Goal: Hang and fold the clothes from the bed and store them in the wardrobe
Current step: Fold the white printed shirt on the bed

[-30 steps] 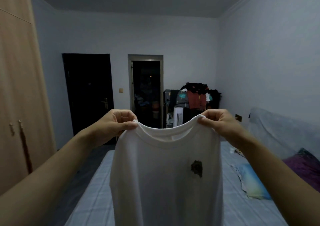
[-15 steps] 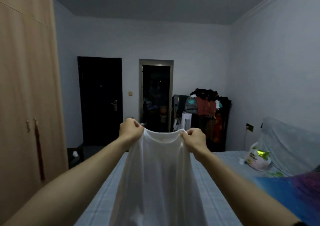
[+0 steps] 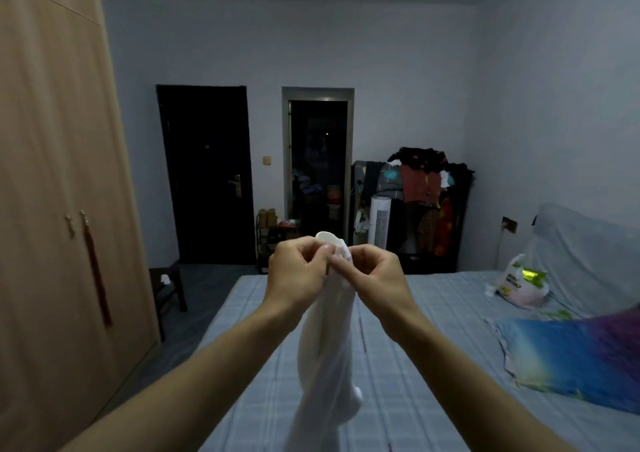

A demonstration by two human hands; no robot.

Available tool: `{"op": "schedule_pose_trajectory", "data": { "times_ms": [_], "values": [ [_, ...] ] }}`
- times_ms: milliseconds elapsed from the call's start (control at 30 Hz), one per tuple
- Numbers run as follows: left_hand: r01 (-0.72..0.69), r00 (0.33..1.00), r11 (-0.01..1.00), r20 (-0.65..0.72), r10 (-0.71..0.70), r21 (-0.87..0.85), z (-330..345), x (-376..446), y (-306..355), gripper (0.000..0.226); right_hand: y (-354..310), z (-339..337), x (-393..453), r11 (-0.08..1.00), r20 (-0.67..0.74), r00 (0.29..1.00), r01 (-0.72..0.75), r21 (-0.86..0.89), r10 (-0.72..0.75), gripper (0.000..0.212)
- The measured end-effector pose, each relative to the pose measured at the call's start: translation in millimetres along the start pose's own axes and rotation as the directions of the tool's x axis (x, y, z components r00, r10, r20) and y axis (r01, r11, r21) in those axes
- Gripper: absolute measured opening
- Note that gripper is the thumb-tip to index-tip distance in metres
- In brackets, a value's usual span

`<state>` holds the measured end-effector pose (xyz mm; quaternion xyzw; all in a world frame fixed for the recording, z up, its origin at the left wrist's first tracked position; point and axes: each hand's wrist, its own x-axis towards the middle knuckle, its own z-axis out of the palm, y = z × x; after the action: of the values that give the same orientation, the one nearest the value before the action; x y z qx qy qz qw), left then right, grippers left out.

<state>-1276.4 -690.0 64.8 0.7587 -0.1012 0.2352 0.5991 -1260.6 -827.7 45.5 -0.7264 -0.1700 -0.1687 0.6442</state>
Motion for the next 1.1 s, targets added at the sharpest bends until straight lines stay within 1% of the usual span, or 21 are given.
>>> {"op": "schedule_pose_trajectory", "data": {
  "times_ms": [67,100,133,167,233,267,300,333,400,467,500,533,600,667,733,833,933,1100],
  "values": [
    [0.069,0.993,0.997,0.100,-0.066,-0.026,0.1,-0.7,2.1,0.024,4.0,-2.5,-0.9,0.995,-0.065,0.998,0.007,-0.101,-0.014,0.030],
    [0.074,0.984,0.997,0.163,-0.071,-0.014,-1.0,-0.9,1.8,0.025,6.9,-4.2,-1.2,0.988,-0.093,0.995,0.009,-0.157,-0.024,0.028],
    [0.046,0.976,0.998,0.212,-0.052,0.034,-3.2,-0.7,-0.3,0.024,10.7,-6.0,-1.4,0.979,-0.097,0.995,0.009,-0.202,-0.029,0.023],
    [-0.011,0.973,0.994,0.229,-0.014,0.106,-6.8,-0.2,-4.1,0.021,15.5,-7.8,-2.4,0.972,-0.085,0.996,0.001,-0.233,-0.021,0.016],
    [-0.160,0.976,0.939,0.193,0.104,0.306,-18.6,3.4,-13.9,0.010,26.0,-12.5,-5.2,0.965,-0.059,0.998,-0.035,-0.261,0.020,0.004],
    [-0.212,0.971,0.896,0.189,0.147,0.391,-24.5,5.4,-19.6,0.009,30.0,-15.0,-7.2,0.965,-0.043,0.998,-0.050,-0.258,0.041,0.003],
    [-0.249,0.963,0.855,0.211,0.168,0.454,-29.1,7.1,-25.3,0.019,32.8,-17.0,-9.2,0.967,-0.015,0.998,-0.059,-0.247,0.057,0.007],
    [-0.275,0.952,0.829,0.260,0.163,0.487,-32.4,8.6,-31.8,0.034,34.2,-19.0,-11.1,0.971,0.024,0.997,-0.067,-0.229,0.074,0.009],
    [-0.293,0.924,0.816,0.368,0.107,0.498,-34.9,11.1,-42.2,0.064,32.5,-23.3,-14.8,0.980,0.121,0.988,-0.070,-0.185,0.094,0.011],
    [-0.307,0.886,0.829,0.459,0.070,0.467,-33.7,13.2,-48.2,0.080,26.9,-28.0,-17.6,0.988,0.219,0.973,-0.043,-0.150,0.076,0.012],
    [-0.311,0.862,0.843,0.504,0.056,0.438,-32.4,14.0,-49.5,0.083,22.8,-30.5,-18.6,0.991,0.254,0.966,-0.025,-0.128,0.058,0.013],
    [-0.311,0.836,0.861,0.547,0.046,0.402,-30.9,14.4,-49.4,0.081,18.3,-32.9,-19.6,0.995,0.280,0.959,-0.009,-0.100,0.037,0.013],
    [-0.315,0.800,0.891,0.597,0.063,0.327,-27.5,14.6,-46.9,0.065,9.0,-38.7,-21.0,0.999,0.314,0.949,0.020,-0.044,-0.006,0.014],
    [-0.317,0.795,0.918,0.594,0.121,0.238,-25.7,12.8,-40.9,0.039,1.1,-45.5,-22.3,0.998,0.315,0.948,0.052,-0.029,-0.040,0.015],
    [-0.314,0.801,0.933,0.577,0.160,0.176,-26.3,11.5,-31.2,0.023,-4.0,-53.5,-22.7,0.997,0.286,0.956,0.073,-0.029,-0.062,0.015],
    [-0.348,0.789,0.921,0.585,0.188,0.174,-27.6,12.3,-15.1,0.019,-8.3,-62.3,-21.7,0.997,0.245,0.967,0.080,-0.009,-0.075,0.015],
    [-0.403,0.782,0.890,0.586,0.213,0.215,-23.4,12.9,-3.1,0.020,-10.3,-64.2,-19.9,0.993,0.217,0.969,0.116,0.016,-0.117,0.015],
    [-0.355,0.817,0.908,0.546,0.186,0.222,-15.2,4.4,0.8,0.023,-4.5,-63.0,-20.0,0.986,0.133,0.978,0.157,0.046,-0.162,0.015]
  ]
}}
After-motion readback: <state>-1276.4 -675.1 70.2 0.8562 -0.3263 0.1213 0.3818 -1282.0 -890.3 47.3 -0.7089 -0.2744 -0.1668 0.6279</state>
